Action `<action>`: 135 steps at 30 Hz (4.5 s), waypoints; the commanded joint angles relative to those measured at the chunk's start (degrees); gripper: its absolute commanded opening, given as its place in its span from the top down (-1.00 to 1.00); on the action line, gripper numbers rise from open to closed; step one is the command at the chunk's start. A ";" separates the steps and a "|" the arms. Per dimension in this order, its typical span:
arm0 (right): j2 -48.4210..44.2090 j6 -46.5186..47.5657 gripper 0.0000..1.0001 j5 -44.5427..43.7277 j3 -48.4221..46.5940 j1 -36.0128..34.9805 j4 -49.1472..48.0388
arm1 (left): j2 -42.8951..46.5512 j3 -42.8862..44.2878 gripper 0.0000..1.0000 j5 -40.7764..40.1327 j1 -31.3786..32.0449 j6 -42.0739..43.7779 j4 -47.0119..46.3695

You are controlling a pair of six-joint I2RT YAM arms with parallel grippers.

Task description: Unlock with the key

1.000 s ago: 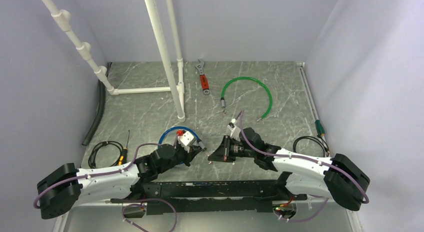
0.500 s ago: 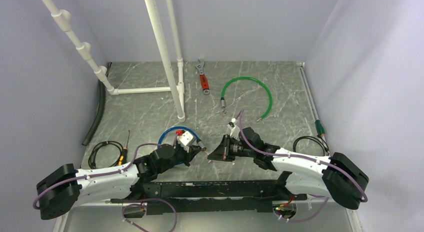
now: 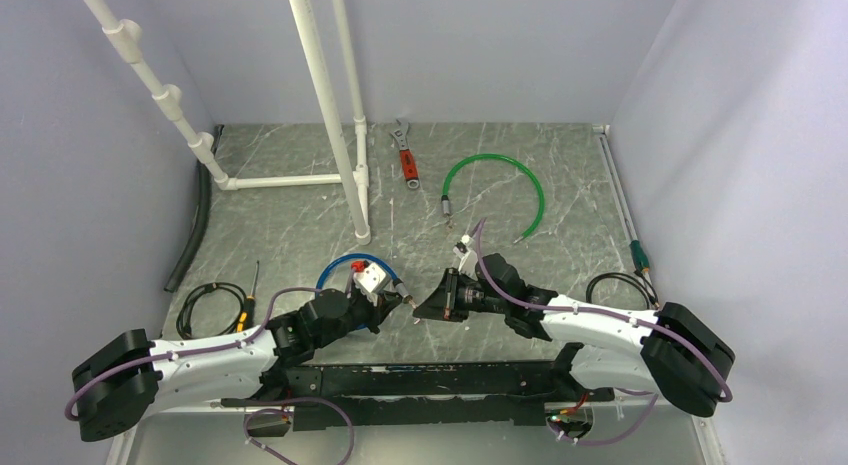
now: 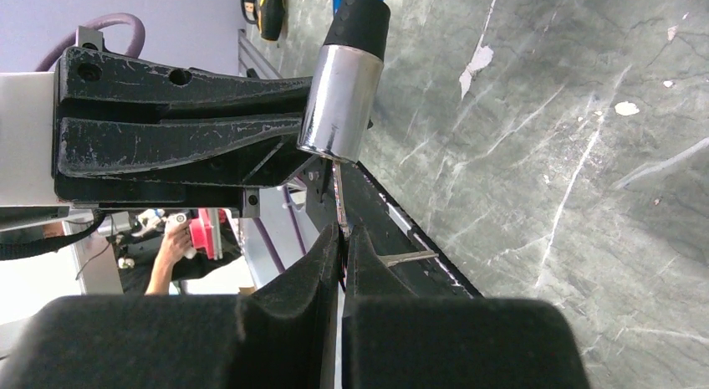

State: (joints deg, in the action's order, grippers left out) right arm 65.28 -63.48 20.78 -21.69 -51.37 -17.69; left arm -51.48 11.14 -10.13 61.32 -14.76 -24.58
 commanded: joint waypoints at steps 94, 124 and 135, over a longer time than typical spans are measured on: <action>-0.42 10.73 0.13 -3.83 -10.49 0.40 9.26 | -1.24 0.07 1.00 5.75 0.03 -2.70 -7.38; 2.55 10.07 0.68 -4.38 -9.89 -1.84 13.98 | -1.77 0.30 1.00 2.69 0.03 -3.01 -7.18; 4.03 8.57 1.00 -5.34 -9.68 -1.89 11.26 | -2.27 0.29 1.00 7.65 0.03 -2.81 -9.08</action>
State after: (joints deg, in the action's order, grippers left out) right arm 68.82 -54.33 16.45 -30.20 -52.95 -3.55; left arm -54.02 9.65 -5.63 61.21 -15.79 -27.94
